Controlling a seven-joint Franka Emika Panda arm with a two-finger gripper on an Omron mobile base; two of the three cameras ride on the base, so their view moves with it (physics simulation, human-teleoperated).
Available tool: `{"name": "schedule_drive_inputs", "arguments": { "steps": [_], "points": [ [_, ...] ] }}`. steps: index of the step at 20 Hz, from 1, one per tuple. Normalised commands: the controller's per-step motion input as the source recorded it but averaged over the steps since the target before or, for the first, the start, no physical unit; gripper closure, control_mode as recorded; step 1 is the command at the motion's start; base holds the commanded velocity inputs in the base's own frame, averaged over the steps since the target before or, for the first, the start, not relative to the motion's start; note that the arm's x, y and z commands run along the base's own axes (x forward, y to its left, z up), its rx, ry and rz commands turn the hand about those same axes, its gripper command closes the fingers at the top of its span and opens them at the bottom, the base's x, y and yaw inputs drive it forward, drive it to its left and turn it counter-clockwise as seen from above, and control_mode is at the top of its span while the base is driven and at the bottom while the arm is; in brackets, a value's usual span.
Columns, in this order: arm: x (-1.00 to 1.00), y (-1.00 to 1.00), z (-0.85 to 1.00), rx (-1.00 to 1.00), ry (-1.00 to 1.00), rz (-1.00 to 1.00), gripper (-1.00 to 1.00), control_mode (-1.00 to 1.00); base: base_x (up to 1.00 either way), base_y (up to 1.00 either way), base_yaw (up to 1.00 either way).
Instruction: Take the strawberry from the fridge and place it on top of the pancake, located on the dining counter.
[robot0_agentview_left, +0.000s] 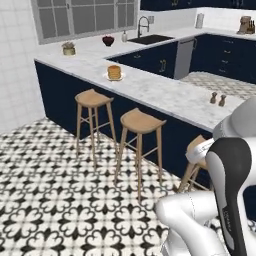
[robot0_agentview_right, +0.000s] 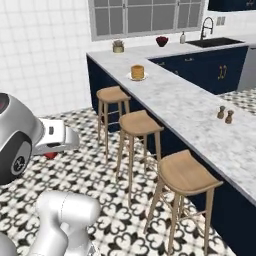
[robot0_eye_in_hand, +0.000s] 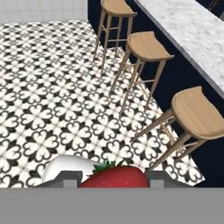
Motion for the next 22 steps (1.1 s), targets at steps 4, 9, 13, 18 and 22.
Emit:
{"name": "schedule_drive_inputs", "arguments": {
  "steps": [4, 9, 13, 18, 22],
  "points": [
    [0.0, 0.0, 0.0, 0.0, 0.0, 0.0, 1.0, 1.0, 0.64, 1.0, -0.52],
    [0.0, 0.0, 0.0, 0.0, 0.0, 0.0, 1.0, 1.0, 0.63, 1.0, -0.51],
    [0.0, 0.0, 0.0, 0.0, 0.0, 0.0, 1.0, 1.0, 0.56, 0.97, -0.49],
    [0.0, 0.0, 0.0, 0.0, 0.0, 0.0, 1.0, 1.0, 0.34, 1.0, -0.42],
    [0.0, 0.0, 0.0, 0.0, 0.0, 0.0, 1.0, 1.0, 0.41, 0.93, -0.38]
  ]
}}
